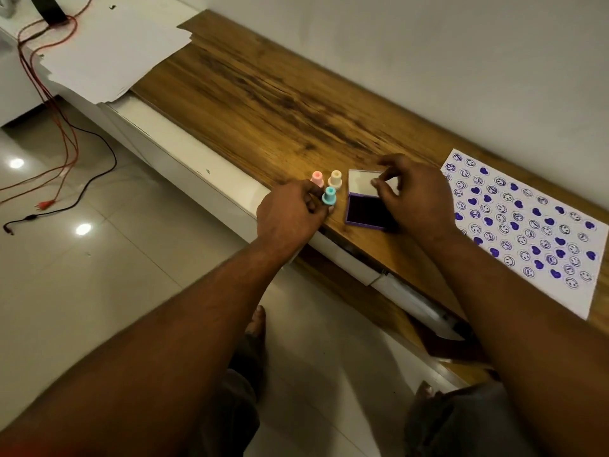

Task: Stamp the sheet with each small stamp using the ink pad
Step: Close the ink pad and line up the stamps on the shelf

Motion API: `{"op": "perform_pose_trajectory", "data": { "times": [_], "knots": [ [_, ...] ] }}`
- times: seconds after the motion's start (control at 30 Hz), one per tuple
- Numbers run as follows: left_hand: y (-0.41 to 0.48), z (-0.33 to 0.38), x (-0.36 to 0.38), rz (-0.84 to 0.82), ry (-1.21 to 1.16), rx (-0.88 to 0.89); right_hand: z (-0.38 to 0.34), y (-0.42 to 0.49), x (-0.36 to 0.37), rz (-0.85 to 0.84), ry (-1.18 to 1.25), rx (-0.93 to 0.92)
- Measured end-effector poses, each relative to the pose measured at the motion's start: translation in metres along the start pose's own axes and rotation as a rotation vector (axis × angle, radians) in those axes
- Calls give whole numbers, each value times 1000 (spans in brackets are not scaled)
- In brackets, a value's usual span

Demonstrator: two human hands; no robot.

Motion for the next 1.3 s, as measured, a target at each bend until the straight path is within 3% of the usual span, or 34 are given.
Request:
{"op": "perform_pose_trajectory", "data": {
  "times": [0.1, 0.33, 0.47, 0.63, 0.97, 1.3],
  "knots": [
    [-4, 0, -4, 39, 22, 23, 28, 6, -2, -51, -36, 98],
    [-23, 19, -23, 181, 159, 161, 35, 16, 12, -183, -153, 91],
    [-42, 51, -8, 108, 150, 398, 40, 22, 9, -138, -102, 143],
    [-57, 75, 17, 43, 169, 569, 48, 23, 3, -39, -59, 191],
    [-59, 73, 21, 29, 186, 565, 43, 22, -5, 23, -127, 187],
    [-54, 72, 17, 37, 187, 542, 16, 5, -35, -53, -36, -64]
  ]
}}
Point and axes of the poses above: each hand's wrist, its own y-axis towards the middle knuckle, its own x-axis out of the palm, z = x × y, the point moved 7 cm from there along y, towards the middle knuckle, and after that the axes turned 7 degrees about y, right-handed, at the moved point
